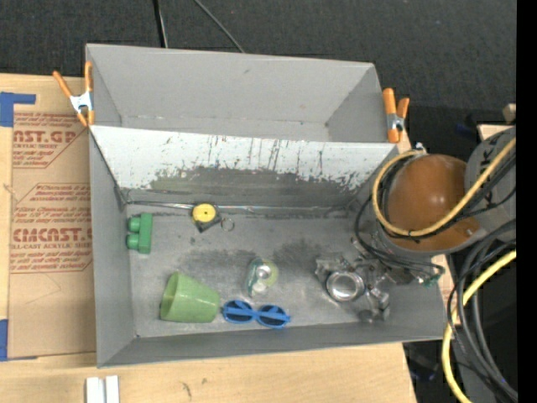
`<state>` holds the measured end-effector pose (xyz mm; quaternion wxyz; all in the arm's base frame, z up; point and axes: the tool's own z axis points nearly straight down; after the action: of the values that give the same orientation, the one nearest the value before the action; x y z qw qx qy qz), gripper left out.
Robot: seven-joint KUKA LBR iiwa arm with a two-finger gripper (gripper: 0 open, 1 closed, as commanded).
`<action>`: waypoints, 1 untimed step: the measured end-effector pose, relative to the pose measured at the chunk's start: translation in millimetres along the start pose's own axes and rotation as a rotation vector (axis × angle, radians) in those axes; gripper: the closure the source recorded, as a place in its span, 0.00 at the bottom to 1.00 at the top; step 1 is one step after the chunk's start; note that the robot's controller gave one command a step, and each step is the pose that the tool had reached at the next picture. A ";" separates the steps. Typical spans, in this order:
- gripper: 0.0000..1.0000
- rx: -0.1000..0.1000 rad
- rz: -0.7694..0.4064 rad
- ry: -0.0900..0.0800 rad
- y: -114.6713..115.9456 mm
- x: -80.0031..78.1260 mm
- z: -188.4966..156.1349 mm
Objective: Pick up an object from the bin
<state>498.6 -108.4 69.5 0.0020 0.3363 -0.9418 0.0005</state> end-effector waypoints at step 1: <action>1.00 -0.001 -0.007 -0.005 3.2 -5.4 -0.3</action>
Offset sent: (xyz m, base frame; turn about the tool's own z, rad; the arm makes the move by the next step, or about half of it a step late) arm 0.0000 0.0000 0.0000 0.0000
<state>500.8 -102.5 69.8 0.0000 0.3397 -0.9405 -0.0006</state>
